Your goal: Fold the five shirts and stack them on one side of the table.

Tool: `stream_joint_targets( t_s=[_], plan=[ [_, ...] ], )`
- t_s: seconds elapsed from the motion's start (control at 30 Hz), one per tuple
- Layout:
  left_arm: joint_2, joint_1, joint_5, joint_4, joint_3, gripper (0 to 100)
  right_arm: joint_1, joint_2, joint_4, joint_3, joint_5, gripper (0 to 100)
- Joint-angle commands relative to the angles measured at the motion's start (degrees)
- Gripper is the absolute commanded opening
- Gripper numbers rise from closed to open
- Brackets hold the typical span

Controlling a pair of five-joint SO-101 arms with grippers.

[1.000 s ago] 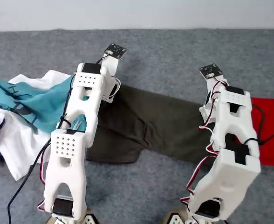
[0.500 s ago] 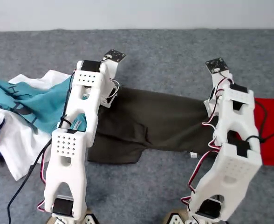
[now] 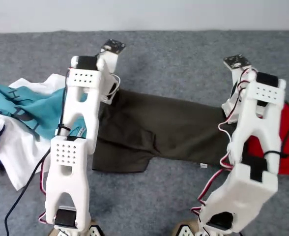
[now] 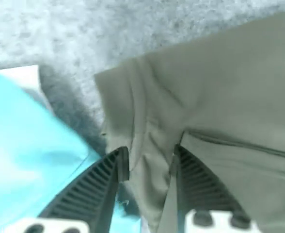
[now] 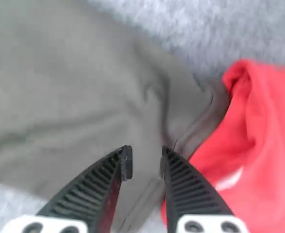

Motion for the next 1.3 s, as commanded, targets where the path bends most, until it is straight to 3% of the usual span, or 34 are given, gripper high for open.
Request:
stream_joint_targets(
  t_s=[0.0,0.2,0.4,0.53,0.7,1.27],
  plan=[
    [-8.1,-0.4,0.3,1.7,3.6,15,-1.3,-6.9,6.5,-2.5,-0.2,11.6],
    [-20.3,-0.5,0.2,1.7,20.8,15,-9.4,-10.6,16.6,-2.5,-0.4,11.6],
    [-32.3,-0.2,-5.7,-0.4,52.2,15,-14.3,-14.5,16.3,2.2,-0.6,11.6],
    [-34.0,0.6,-7.9,-6.0,64.7,15,-16.5,-16.5,15.2,7.0,-0.6,11.3],
    [-33.6,1.3,-8.1,-9.5,67.2,15,-17.5,-19.5,13.4,12.5,-0.6,11.3],
    [-33.5,1.1,-11.1,-3.0,69.2,13,-17.1,-29.6,8.7,25.2,-0.3,11.2]
  ],
)
